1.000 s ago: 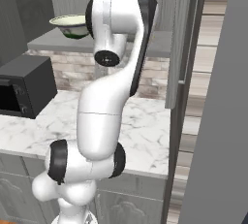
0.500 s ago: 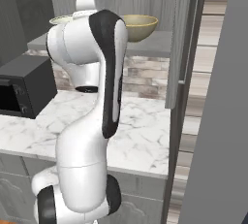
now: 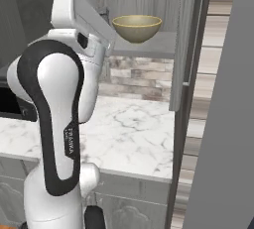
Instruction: Open the cabinet. Pick the bowls from the counter and place them in the cabinet. Then close the cabinet.
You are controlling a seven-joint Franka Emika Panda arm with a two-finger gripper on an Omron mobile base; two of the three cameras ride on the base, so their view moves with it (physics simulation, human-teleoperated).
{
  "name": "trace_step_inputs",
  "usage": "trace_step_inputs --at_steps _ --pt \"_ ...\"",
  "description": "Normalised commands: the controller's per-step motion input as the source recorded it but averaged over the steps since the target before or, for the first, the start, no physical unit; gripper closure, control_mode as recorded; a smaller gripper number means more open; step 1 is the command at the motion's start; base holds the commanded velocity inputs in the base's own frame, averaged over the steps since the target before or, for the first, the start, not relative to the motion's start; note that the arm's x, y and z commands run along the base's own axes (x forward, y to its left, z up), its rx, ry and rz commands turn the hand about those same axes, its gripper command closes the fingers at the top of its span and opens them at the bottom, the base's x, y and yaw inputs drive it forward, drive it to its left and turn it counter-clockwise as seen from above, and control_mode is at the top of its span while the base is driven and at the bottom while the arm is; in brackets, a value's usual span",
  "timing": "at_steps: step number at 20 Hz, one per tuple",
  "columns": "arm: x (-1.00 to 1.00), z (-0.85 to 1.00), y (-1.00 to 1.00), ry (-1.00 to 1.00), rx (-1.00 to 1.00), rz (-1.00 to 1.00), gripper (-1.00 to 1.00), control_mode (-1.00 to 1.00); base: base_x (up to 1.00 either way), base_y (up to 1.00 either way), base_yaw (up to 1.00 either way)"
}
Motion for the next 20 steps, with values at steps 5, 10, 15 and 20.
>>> trace_step_inputs --at_steps 5,10,15,20 --pt "-1.00 0.00 -0.40 -0.14 0.06 -0.08 -1.00 -1.00 0.00 0.00 0.00" --pt "-1.00 0.12 -0.61 -0.24 0.02 -0.01 -1.00 -1.00 0.00 0.00 0.00" --pt "-1.00 0.22 -0.47 -0.29 0.00 0.00 -1.00 -1.00 0.00 0.00 0.00" --pt "-1.00 0.09 -0.37 -0.19 0.02 -0.03 -1.00 -1.00 0.00 0.00 0.00"
